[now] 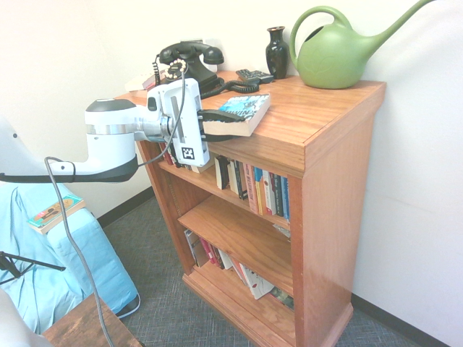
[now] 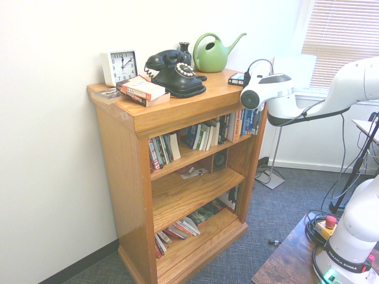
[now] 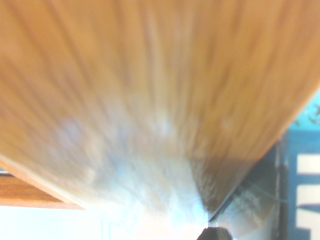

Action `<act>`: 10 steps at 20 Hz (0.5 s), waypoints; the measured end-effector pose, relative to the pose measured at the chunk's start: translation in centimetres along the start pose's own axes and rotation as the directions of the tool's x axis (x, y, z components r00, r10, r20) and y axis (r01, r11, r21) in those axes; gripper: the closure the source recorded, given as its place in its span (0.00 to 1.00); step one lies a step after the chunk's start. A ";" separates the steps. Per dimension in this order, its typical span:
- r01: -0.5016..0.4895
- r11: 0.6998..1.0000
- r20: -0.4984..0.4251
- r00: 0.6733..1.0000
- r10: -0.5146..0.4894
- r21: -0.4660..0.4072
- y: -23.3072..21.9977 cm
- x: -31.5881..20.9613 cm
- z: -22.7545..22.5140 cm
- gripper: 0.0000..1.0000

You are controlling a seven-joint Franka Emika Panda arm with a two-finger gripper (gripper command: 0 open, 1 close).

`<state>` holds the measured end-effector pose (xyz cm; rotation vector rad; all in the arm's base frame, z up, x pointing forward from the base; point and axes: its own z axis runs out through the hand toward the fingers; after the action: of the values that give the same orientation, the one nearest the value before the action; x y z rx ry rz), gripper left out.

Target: Put the book on the shelf

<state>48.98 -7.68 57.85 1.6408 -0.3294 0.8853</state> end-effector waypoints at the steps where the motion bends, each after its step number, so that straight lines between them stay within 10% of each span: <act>1: -0.001 1.000 0.001 1.000 0.001 0.000 0.1 0.0 0.1 1.00; 10: -0.203 0.975 0.113 0.975 0.193 0.092 7.8 1.0 -7.4 1.00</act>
<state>41.86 -2.75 64.33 1.7747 -0.5348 0.9820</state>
